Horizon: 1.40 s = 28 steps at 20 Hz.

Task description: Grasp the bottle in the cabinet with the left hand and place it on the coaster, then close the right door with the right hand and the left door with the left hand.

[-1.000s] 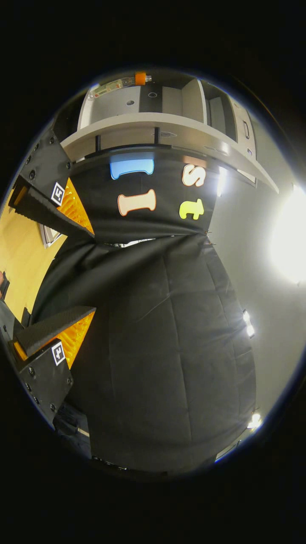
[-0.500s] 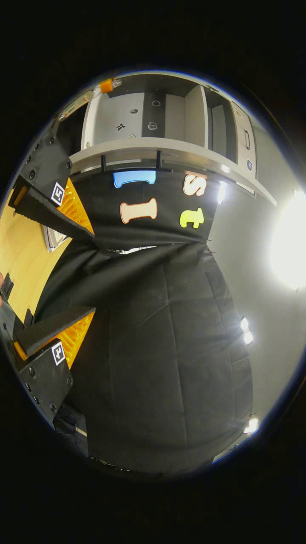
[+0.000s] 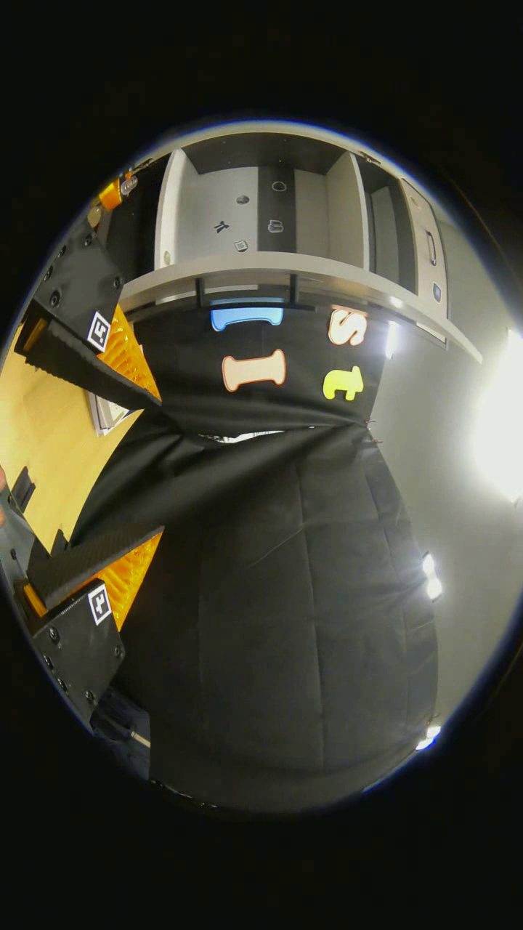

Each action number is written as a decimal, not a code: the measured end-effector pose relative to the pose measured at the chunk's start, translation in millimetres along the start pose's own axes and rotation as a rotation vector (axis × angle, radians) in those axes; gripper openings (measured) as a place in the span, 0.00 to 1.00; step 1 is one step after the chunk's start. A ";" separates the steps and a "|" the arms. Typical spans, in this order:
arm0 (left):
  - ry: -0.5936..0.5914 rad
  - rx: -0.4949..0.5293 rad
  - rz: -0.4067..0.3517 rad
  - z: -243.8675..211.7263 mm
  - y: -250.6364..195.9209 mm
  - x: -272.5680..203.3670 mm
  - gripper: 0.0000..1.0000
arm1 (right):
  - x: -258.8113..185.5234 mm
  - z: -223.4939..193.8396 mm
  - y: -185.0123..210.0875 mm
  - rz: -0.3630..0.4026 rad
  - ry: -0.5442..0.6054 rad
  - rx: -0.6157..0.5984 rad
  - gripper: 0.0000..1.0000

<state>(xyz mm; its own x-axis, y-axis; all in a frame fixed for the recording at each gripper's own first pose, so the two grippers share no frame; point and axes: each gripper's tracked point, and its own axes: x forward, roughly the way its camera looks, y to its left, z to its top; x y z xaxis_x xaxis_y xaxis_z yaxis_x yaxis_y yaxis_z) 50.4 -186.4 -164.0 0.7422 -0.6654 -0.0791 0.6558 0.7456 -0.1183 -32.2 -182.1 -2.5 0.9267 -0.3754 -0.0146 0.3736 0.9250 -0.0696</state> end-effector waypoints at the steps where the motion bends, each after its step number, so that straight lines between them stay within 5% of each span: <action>1: 0.010 0.001 -0.004 -10.9 -4.6 -0.1 0.47 | -2.3 -2.7 -2.7 -0.002 0.009 0.002 1.00; 2: 0.030 -0.003 -0.003 -25.9 -7.5 0.3 0.40 | -4.8 -3.5 -4.1 -0.006 0.013 0.006 0.99; 10: 0.145 0.070 0.009 -117.1 -30.9 -2.4 0.40 | -14.3 -10.2 -6.5 -0.017 0.052 0.030 1.00; 16: 0.128 0.169 0.008 -136.8 -45.4 -6.9 0.42 | -15.5 -13.4 -4.8 -0.009 0.075 0.018 0.99; 21: 0.152 0.140 0.044 -139.0 -36.0 -14.7 0.40 | -16.5 -17.7 -4.2 -0.003 0.081 0.019 0.96; 22: 0.162 0.129 0.059 -140.2 -31.0 -17.3 0.48 | -16.2 -19.0 -4.0 -0.003 0.084 0.018 0.99; 23: 0.179 0.107 0.075 -141.2 -26.4 -19.4 0.41 | -15.6 -21.3 -4.1 -0.005 0.089 0.018 0.99; 24: 0.196 0.065 0.079 -141.7 -26.3 -21.5 0.46 | -15.8 -23.9 -3.6 -0.008 0.104 0.025 0.96; 25: 0.196 0.022 0.078 -137.4 -27.3 -24.1 0.74 | -17.3 -28.1 -2.1 -0.010 0.118 0.035 1.00; 27: 0.174 -0.020 0.096 -120.8 -24.1 -28.1 1.00 | -15.7 -30.5 -0.3 -0.006 0.145 0.048 1.00; 28: 0.164 -0.024 0.103 -113.2 -24.4 -32.6 1.00 | -14.0 -29.3 0.0 0.000 0.147 0.043 0.96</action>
<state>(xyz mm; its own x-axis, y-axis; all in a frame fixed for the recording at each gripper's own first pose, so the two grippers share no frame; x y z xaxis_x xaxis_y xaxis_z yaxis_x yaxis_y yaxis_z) -5.4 -186.9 -270.5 0.7716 -0.5839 -0.2522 0.5724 0.8104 -0.1249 -46.3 -178.6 -31.5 0.9119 -0.3775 -0.1610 0.3783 0.9253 -0.0270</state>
